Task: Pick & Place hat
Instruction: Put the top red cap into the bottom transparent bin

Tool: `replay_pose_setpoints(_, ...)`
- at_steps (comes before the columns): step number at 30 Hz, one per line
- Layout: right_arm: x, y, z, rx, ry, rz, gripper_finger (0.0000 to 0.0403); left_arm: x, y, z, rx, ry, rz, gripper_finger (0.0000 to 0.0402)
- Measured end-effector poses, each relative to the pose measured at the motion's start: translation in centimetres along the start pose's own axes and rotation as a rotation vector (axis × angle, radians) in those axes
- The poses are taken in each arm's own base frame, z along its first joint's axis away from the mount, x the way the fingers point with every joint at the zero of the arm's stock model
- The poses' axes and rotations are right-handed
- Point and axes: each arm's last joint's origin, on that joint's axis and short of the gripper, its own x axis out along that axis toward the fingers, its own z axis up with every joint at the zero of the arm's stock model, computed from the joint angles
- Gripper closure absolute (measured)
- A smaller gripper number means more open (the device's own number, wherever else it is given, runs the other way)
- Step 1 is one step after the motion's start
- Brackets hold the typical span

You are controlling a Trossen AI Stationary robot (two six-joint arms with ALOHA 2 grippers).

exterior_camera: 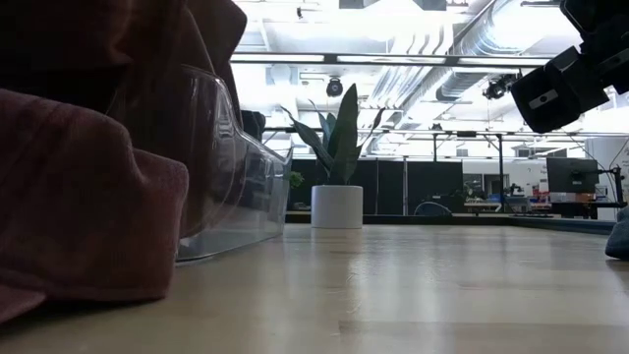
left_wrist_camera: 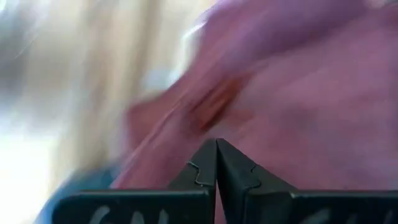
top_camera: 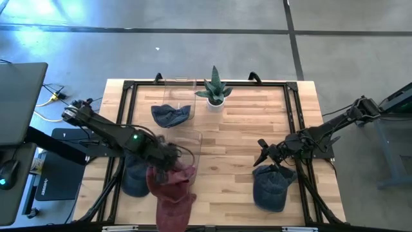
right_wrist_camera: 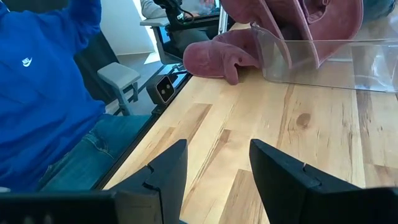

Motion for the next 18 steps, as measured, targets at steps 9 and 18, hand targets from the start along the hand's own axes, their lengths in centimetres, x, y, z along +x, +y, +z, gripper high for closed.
replay_pose_setpoints(9, 0.0, 0.0, 0.0, 0.0, 0.0, 0.0, 0.0234, -0.2, 0.6, -2.0, -0.236, 0.204, 0.081, 0.0401)
replay_pose_setpoints(18, 0.0, 0.0, 0.0, 0.0, -0.001, -0.007, 0.0234, -0.4, -2.2, -1.9, -0.152, 0.117, -0.126, 0.0401)
